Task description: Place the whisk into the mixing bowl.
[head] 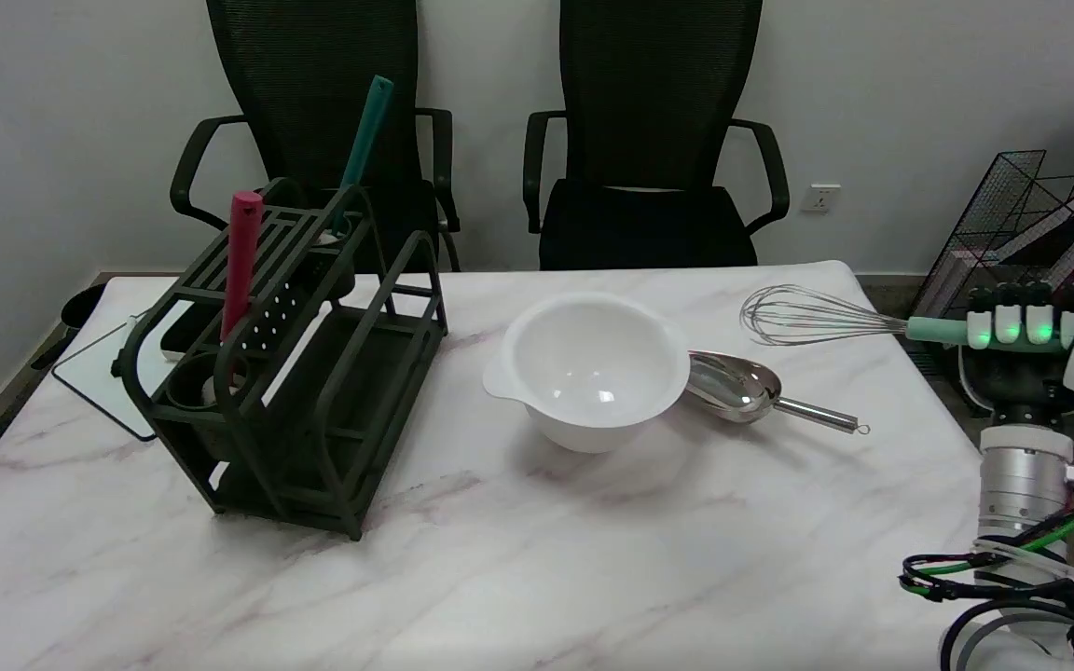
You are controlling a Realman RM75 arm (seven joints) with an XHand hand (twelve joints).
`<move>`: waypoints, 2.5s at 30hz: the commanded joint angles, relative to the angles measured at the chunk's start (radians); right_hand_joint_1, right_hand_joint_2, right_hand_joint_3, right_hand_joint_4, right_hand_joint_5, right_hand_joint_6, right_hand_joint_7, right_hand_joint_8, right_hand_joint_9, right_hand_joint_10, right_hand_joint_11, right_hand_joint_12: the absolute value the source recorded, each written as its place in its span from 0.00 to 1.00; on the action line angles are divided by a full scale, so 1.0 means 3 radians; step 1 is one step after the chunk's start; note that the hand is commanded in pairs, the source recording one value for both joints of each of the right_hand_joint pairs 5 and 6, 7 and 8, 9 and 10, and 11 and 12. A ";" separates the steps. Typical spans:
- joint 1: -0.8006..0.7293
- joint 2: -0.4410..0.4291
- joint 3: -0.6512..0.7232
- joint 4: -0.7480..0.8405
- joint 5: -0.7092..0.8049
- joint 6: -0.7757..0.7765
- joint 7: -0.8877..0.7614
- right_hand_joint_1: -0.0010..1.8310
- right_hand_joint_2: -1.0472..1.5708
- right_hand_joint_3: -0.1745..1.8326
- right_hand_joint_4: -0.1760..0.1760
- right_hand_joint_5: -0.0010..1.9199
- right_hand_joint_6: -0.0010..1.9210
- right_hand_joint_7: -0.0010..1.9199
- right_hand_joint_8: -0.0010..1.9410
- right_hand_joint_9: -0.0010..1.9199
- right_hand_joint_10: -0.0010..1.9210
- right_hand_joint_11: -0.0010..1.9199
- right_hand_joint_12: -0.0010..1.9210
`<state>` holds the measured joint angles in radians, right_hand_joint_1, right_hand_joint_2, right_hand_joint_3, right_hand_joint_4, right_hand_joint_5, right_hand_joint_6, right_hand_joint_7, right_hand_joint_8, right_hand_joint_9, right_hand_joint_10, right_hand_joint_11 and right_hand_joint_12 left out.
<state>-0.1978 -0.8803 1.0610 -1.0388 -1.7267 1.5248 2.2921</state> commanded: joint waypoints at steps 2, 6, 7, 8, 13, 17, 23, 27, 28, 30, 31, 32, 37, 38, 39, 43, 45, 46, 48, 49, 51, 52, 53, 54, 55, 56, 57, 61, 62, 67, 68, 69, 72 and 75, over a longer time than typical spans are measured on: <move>0.0169 0.0055 -0.0004 -0.0279 -0.0424 -0.0533 0.0018 0.50 0.92 0.64 0.50 1.00 1.00 1.00 0.99 1.00 1.00 1.00 1.00; 0.0239 0.0079 0.0027 -0.0393 -0.0571 -0.0637 0.0018 0.50 0.93 0.61 0.50 1.00 1.00 1.00 0.99 1.00 1.00 1.00 1.00; 0.0254 0.0083 0.0032 -0.0418 -0.0589 -0.0658 0.0018 0.50 0.93 0.61 0.50 1.00 1.00 1.00 0.99 1.00 1.00 1.00 1.00; 0.0261 0.0086 0.0042 -0.0437 -0.0622 -0.0685 0.0021 0.50 0.93 0.61 0.50 1.00 1.00 1.00 0.99 1.00 1.00 1.00 1.00; 0.0268 0.0091 0.0092 -0.0664 -0.0935 -0.0970 0.0018 0.51 0.93 0.60 0.50 1.00 1.00 1.00 0.99 1.00 1.00 1.00 1.00; 0.0268 0.0091 0.0106 -0.0953 -0.1142 -0.1295 0.0018 0.50 0.93 0.62 0.50 1.00 1.00 1.00 0.99 1.00 1.00 1.00 1.00; 0.0328 0.0104 0.0232 -0.1115 -0.1411 -0.1917 -0.0014 0.51 0.96 0.56 0.50 1.00 1.00 1.00 0.99 1.00 1.00 1.00 1.00; 0.0426 0.0116 0.0411 -0.1028 -0.1902 -0.2220 -0.0108 0.52 0.97 0.52 0.50 1.00 1.00 1.00 0.99 1.00 1.00 1.00 1.00; 0.0464 0.0125 0.0400 -0.1025 -0.1951 -0.2272 -0.0108 0.52 0.98 0.52 0.50 1.00 1.00 1.00 0.99 1.00 1.00 1.00 1.00; 0.0573 0.0137 0.0354 -0.0991 -0.1996 -0.2348 -0.0137 0.52 0.99 0.51 0.50 1.00 1.00 1.00 0.99 1.00 1.00 1.00 1.00; 0.0620 0.0139 0.0316 -0.0952 -0.1999 -0.2351 -0.0157 0.52 0.99 0.49 0.50 1.00 1.00 1.00 0.99 1.00 1.00 1.00 1.00; 0.0675 0.0142 0.0270 -0.0899 -0.1999 -0.2349 -0.0175 0.52 1.00 0.48 0.50 1.00 1.00 1.00 0.99 1.00 1.00 1.00 1.00; 0.1101 0.0144 -0.0150 -0.0617 -0.2031 -0.2295 -0.0177 0.53 1.00 0.42 0.50 1.00 1.00 1.00 0.99 1.00 1.00 1.00 1.00; 0.1174 0.0137 -0.0231 -0.0574 -0.2031 -0.2295 -0.0177 0.53 1.00 0.41 0.50 1.00 1.00 1.00 0.99 1.00 1.00 1.00 1.00; 0.1247 0.0128 -0.0293 -0.0515 -0.2031 -0.2293 -0.0177 0.53 1.00 0.41 0.50 1.00 1.00 1.00 0.99 1.00 1.00 1.00 1.00; 0.1491 0.0109 -0.0527 -0.0207 -0.2052 -0.2231 -0.0182 0.53 1.00 0.38 0.50 1.00 1.00 1.00 0.99 1.00 1.00 1.00 1.00; 0.1547 0.0109 -0.0587 -0.0115 -0.2057 -0.2212 -0.0178 0.54 1.00 0.37 0.50 1.00 1.00 1.00 0.99 1.00 1.00 1.00 1.00; 0.1567 0.0109 -0.0612 -0.0059 -0.2059 -0.2211 -0.0171 0.54 1.00 0.36 0.50 1.00 1.00 1.00 0.99 1.00 1.00 1.00 1.00; 0.1590 0.0107 -0.0630 0.0016 -0.2059 -0.2211 -0.0166 0.54 1.00 0.36 0.50 1.00 1.00 1.00 0.99 1.00 1.00 1.00 1.00; 0.1602 0.0102 -0.0640 0.0066 -0.2059 -0.2207 -0.0159 0.54 1.00 0.35 0.50 1.00 1.00 1.00 0.99 1.00 1.00 1.00 1.00; 0.1607 0.0100 -0.0640 0.0129 -0.2046 -0.2200 -0.0154 0.54 1.00 0.33 0.50 1.00 1.00 1.00 0.99 1.00 1.00 1.00 1.00; 0.1607 0.0097 -0.0635 0.0154 -0.2034 -0.2193 -0.0152 0.54 1.00 0.33 0.50 1.00 1.00 1.00 0.99 1.00 1.00 1.00 1.00; 0.1607 0.0095 -0.0626 0.0167 -0.2031 -0.2186 -0.0149 0.53 1.00 0.32 0.50 1.00 1.00 1.00 0.99 1.00 1.00 1.00 1.00; 0.1607 0.0095 -0.0612 0.0179 -0.2031 -0.2168 -0.0149 0.53 1.00 0.32 0.50 1.00 1.00 1.00 0.99 1.00 1.00 1.00 1.00; 0.1607 0.0095 -0.0598 0.0192 -0.2031 -0.2140 -0.0149 0.53 1.00 0.32 0.50 1.00 1.00 1.00 0.99 1.00 1.00 1.00 1.00; 0.1609 0.0095 -0.0589 0.0210 -0.2029 -0.2109 -0.0147 0.53 1.00 0.32 0.50 1.00 1.00 1.00 0.99 1.00 1.00 1.00 1.00; 0.1611 0.0095 -0.0578 0.0229 -0.2020 -0.2062 -0.0145 0.53 1.00 0.32 0.50 1.00 1.00 1.00 0.99 1.00 1.00 1.00 1.00; 0.1614 0.0095 -0.0540 0.0241 -0.1913 -0.1935 -0.0133 0.53 1.00 0.32 0.50 1.00 1.00 1.00 0.99 1.00 1.00 1.00 1.00; 0.1611 0.0095 -0.0533 0.0241 -0.1895 -0.1921 -0.0131 0.53 1.00 0.32 0.50 1.00 1.00 1.00 0.99 1.00 1.00 1.00 1.00; 0.1609 0.0100 -0.0519 0.0313 -0.1883 -0.1935 -0.0131 0.53 1.00 0.32 0.50 1.00 1.00 1.00 0.99 1.00 1.00 1.00 1.00; 0.1613 0.0100 -0.0530 0.0340 -0.1883 -0.1942 -0.0131 0.53 1.00 0.32 0.50 1.00 1.00 1.00 0.99 1.00 1.00 1.00 1.00; 0.1620 0.0100 -0.0544 0.0377 -0.1889 -0.1951 -0.0131 0.53 1.00 0.32 0.50 1.00 1.00 1.00 0.99 1.00 1.00 1.00 1.00; 0.1641 0.0100 -0.0593 0.0475 -0.1908 -0.1963 -0.0131 0.53 1.00 0.32 0.50 1.00 1.00 1.00 0.99 1.00 1.00 1.00 1.00; 0.1671 0.0100 -0.0642 0.0575 -0.1915 -0.1979 -0.0131 0.53 1.00 0.32 0.50 1.00 1.00 1.00 0.99 1.00 1.00 1.00 1.00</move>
<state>0.2607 -0.8499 0.9088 -0.9873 -2.2988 0.9232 2.2486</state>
